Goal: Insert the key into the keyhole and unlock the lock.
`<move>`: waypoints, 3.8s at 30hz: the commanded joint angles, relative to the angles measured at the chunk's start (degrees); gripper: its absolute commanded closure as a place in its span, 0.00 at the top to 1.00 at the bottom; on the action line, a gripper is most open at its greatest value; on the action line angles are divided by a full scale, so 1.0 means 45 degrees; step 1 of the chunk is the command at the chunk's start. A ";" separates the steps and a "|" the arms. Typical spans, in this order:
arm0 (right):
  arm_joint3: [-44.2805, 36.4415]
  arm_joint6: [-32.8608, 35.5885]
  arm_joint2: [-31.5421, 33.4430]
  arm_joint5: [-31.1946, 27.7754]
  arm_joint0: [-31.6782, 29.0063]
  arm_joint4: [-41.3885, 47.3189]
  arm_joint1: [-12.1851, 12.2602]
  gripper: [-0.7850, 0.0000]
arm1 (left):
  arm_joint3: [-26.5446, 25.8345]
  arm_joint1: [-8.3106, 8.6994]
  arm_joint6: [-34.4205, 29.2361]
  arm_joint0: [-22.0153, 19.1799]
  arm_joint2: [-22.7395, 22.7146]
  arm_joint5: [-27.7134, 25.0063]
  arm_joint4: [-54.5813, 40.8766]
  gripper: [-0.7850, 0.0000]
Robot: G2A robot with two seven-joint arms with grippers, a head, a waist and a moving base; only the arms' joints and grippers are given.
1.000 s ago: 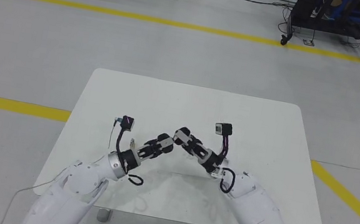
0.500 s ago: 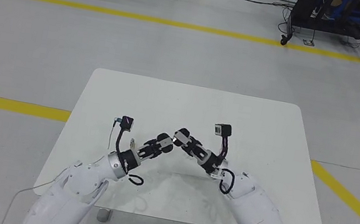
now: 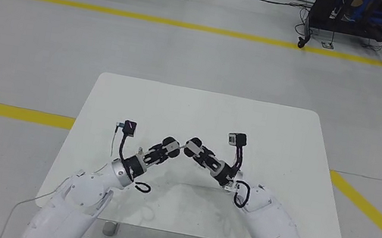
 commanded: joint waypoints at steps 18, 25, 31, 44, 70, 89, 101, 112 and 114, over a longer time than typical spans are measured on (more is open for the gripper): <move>-0.0044 0.0263 0.0187 0.0120 -0.0054 0.0088 -0.0029 0.00 | -0.0018 0.0024 -0.0602 0.0010 0.0072 -0.0319 -0.0368 0.15; -0.0049 0.0332 0.0172 0.0185 -0.0043 0.0037 -0.0066 0.00 | -0.0012 0.0026 -0.0653 -0.0017 0.0139 -0.0244 -0.0314 0.12; -0.0036 0.0373 0.0198 0.0226 -0.0039 -0.0013 -0.0085 0.00 | 0.0028 0.0026 -0.0504 -0.0040 0.0153 -0.0146 -0.0131 0.00; -0.0121 0.0375 0.0326 0.0258 -0.0083 -0.0168 -0.0087 1.00 | -0.0027 0.0073 -0.0026 0.0011 -0.0152 -0.0270 0.0299 0.00; -0.0605 0.3173 0.2364 -0.0913 -0.0045 -0.3557 0.1084 0.80 | -0.0634 0.0406 -0.2729 -0.0082 -0.0560 -0.1151 0.1510 0.00; -0.1631 0.4905 0.0859 0.0313 -0.0020 -0.0405 0.1771 0.47 | -0.0483 0.0495 -0.2987 -0.0320 0.0035 -0.1318 0.2107 0.00; -0.1762 0.4840 0.0092 0.0249 0.0273 -0.0074 0.2255 0.00 | -0.0597 0.0570 -0.2853 -0.0298 0.0102 -0.1370 0.2186 0.00; -0.1737 0.4477 -0.0609 -0.0113 0.0544 -0.0031 0.2532 0.00 | -0.0618 0.0630 -0.2469 -0.0279 0.0024 -0.1413 0.1977 1.00; -0.1651 0.4262 -0.0646 -0.0328 0.0574 0.0050 0.2584 0.00 | -0.0618 0.0630 -0.2469 -0.0279 0.0024 -0.1413 0.1977 1.00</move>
